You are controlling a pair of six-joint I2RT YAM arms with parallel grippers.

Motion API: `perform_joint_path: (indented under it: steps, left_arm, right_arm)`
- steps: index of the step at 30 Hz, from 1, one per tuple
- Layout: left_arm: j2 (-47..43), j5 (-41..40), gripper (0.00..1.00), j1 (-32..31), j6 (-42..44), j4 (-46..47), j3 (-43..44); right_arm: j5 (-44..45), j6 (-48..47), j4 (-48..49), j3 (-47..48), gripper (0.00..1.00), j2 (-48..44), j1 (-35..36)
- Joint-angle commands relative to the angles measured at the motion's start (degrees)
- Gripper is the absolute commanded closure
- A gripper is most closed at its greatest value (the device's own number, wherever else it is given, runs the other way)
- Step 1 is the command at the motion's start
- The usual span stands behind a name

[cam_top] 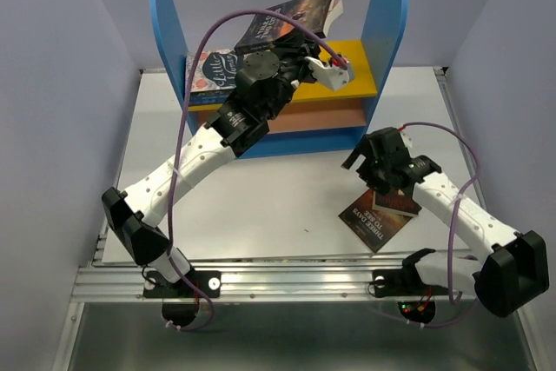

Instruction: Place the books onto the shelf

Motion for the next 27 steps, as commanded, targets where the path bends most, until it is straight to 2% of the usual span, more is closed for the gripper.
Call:
perform_joint_path:
  steps: [1,6,12,16,23,27]
  left_arm:
    - [-5.4,-4.9,1.00,1.9,8.4,19.2,-2.4]
    - [-9.8,-5.1,1.00,4.6,5.3,18.6,-10.9]
    - [-13.1,-6.9,1.00,5.7,2.4,17.3,-17.4]
    - [-14.6,-8.1,1.00,5.9,1.8,14.9,-19.3]
    - [-17.0,-10.8,1.00,5.7,-0.3,5.1,-19.5]
    - [-17.8,-12.7,1.00,5.4,1.2,4.2,-22.0]
  right_arm:
    - [-3.6,-1.4,4.0,0.5,0.00,0.8,-0.6]
    - [-4.8,-1.6,4.4,0.7,0.00,1.4,-0.6]
    - [-5.5,-1.6,4.4,1.7,0.00,1.8,-1.1]
    - [-5.7,-1.6,4.4,1.7,0.00,1.9,-1.1]
    - [-5.7,-1.5,4.4,1.7,0.00,2.1,-1.1]
    - [-5.6,-1.4,4.4,1.6,0.00,2.1,-1.1]
